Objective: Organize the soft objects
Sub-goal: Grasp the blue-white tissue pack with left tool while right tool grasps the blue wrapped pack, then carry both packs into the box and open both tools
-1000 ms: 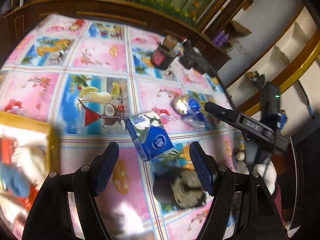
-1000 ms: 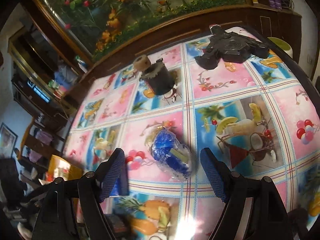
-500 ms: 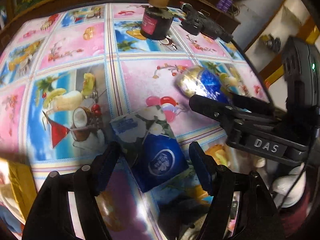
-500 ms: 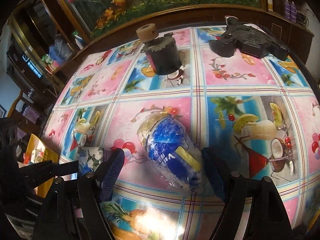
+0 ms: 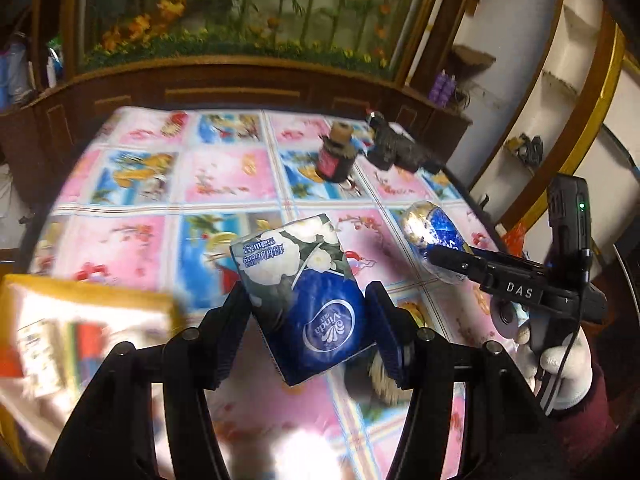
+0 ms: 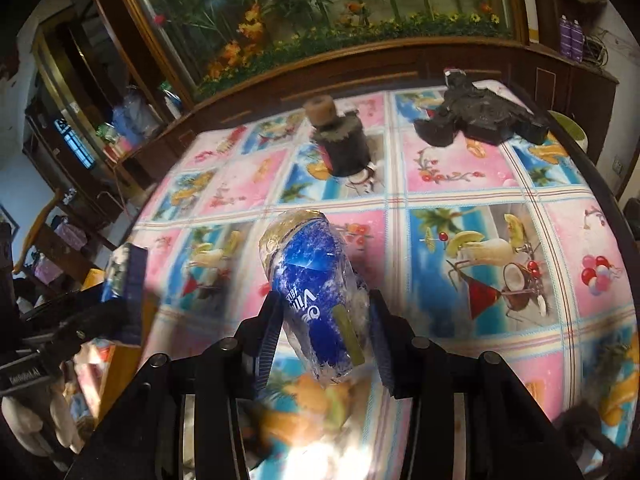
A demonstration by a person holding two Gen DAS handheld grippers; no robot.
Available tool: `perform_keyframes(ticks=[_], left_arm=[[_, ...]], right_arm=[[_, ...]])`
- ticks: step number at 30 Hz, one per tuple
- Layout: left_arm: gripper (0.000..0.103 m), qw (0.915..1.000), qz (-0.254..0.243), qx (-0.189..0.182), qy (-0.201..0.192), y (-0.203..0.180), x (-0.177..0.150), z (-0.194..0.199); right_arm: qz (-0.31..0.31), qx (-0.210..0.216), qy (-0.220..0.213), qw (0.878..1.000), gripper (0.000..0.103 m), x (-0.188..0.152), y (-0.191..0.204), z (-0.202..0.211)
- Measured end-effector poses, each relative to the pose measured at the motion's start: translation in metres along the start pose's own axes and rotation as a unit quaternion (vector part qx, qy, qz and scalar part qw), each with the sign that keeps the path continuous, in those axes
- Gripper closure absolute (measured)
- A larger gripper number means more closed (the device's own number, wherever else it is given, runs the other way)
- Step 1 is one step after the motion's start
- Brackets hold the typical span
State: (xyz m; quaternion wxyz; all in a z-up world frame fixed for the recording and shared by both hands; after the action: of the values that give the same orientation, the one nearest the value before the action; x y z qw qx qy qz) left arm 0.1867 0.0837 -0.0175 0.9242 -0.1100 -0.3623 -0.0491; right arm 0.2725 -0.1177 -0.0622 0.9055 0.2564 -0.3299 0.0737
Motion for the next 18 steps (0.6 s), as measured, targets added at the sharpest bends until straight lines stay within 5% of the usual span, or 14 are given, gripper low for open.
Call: perform_keyframes(ticks=[8, 18], left_arm=[[0.045, 0.9955, 0.052, 0.069, -0.038, 0.08, -0.058, 0.094], [0.045, 0.9828, 0.137, 0.12, -0.029, 0.14, -0.152, 0.122]], right_arm=[[0.049, 0.089, 0.0, 0.995, 0.061, -0.036, 0.081, 0.047], [0.147, 0.159, 0.076, 0.973, 0.061, -0.113, 0.198, 0.041]])
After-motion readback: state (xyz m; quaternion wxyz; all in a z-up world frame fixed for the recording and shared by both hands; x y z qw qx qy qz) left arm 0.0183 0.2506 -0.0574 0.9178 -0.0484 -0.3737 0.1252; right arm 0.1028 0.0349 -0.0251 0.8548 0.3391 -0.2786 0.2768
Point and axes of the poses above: each gripper's, at about its wrist camera, not at the fingertips, and z roughly against the way its jaws point, y to its left, x to its top, the point moved 5 cm from there along -z, roughly the way its jaws point, and after that the axes turned 5 degrees about x, right-handed, at the moved point
